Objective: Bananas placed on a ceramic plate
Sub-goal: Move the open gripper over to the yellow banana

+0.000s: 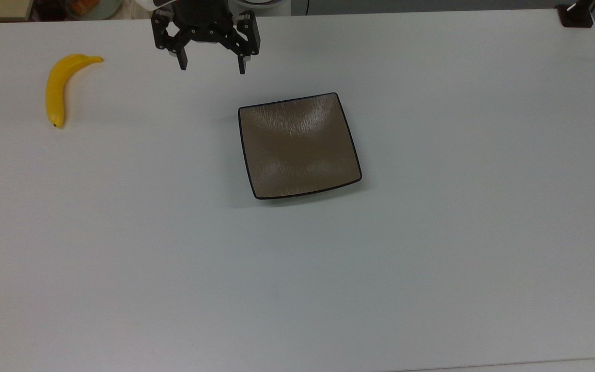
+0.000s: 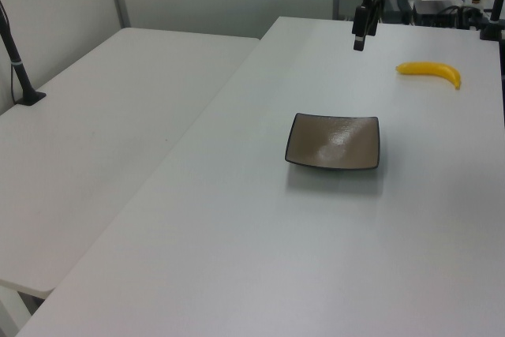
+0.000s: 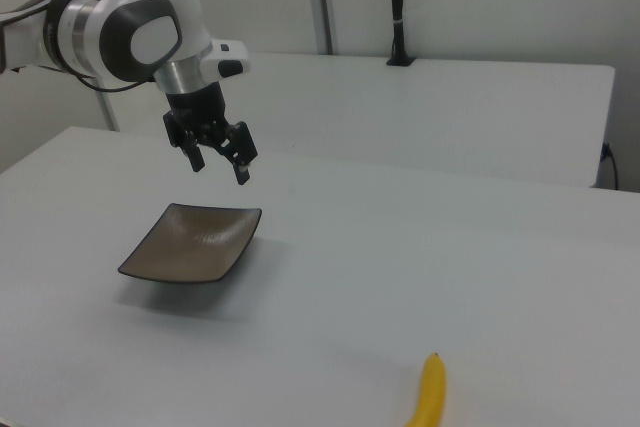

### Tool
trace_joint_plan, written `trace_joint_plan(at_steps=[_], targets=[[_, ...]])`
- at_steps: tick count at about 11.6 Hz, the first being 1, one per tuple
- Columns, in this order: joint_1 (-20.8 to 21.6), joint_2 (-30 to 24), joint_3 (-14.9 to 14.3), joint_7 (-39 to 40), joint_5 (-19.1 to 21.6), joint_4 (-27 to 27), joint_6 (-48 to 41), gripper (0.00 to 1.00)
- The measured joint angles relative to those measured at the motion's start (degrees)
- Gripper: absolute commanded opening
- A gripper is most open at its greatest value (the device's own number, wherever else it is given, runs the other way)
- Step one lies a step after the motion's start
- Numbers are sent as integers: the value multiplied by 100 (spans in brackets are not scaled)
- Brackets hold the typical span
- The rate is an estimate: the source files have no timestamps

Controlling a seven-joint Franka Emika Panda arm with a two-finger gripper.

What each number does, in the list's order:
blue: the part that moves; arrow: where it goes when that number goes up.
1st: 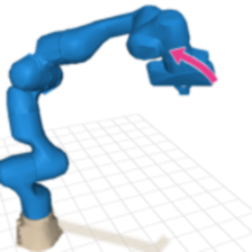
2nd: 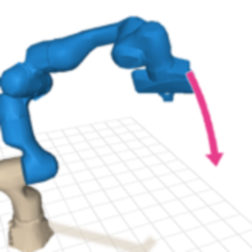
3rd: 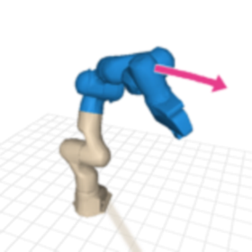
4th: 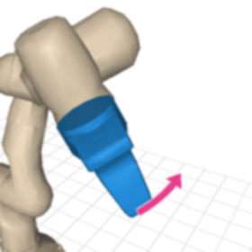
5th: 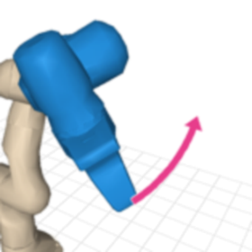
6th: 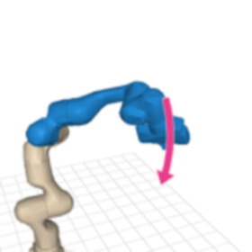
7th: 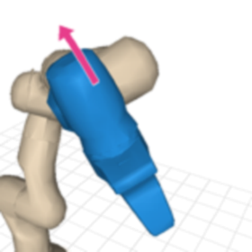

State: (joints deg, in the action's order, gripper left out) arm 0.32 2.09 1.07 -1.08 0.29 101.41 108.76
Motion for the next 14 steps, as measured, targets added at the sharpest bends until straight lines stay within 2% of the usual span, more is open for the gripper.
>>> trace_joint_plan(at_steps=[9,13,14], targets=[[-27,-5,-41,3,-79,99,0,100],[-79,-5,-222,3,-548,232,0,100],[-114,-6,-348,3,-640,245,0,100]])
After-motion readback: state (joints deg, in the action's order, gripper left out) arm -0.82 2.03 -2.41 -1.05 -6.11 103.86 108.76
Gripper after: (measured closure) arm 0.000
